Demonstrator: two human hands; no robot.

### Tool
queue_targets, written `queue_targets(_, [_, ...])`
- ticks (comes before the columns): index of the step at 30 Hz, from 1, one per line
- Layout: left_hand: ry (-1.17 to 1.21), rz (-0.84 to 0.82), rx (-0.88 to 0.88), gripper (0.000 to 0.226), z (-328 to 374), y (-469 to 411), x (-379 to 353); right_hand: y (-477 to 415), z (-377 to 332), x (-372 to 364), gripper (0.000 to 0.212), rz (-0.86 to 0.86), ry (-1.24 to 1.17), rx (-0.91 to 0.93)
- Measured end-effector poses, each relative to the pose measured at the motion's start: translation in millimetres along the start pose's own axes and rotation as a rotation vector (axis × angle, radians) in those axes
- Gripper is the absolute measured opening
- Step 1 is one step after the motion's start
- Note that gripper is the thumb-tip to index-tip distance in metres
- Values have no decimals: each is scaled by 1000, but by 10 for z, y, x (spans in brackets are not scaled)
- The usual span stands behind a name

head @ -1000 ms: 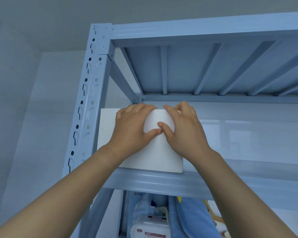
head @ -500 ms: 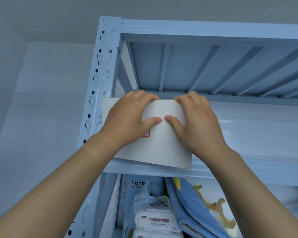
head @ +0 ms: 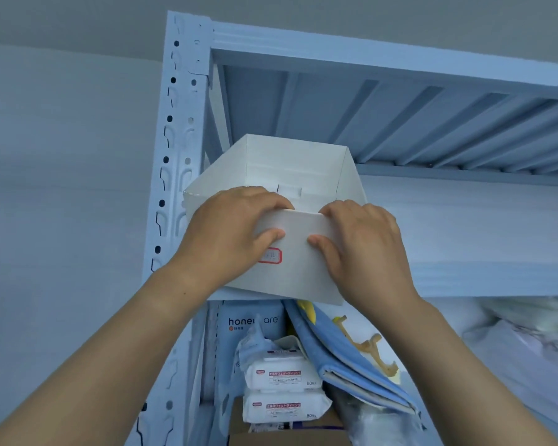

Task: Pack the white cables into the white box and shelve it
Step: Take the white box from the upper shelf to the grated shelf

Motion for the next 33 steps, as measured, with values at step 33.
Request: queue_targets(33, [223,171,-281,13,2485,17,-1005,1508,1617,1411,22,-82,157,-135])
Point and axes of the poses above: each hand's wrist, its own y-axis away from the middle knuckle, its own x-axis out of the back of the hand, z = x × y, the point moved 3 cm from there along -y, towards the middle knuckle, and after that the axes turned 6 degrees about -z, right-handed, at the moved point
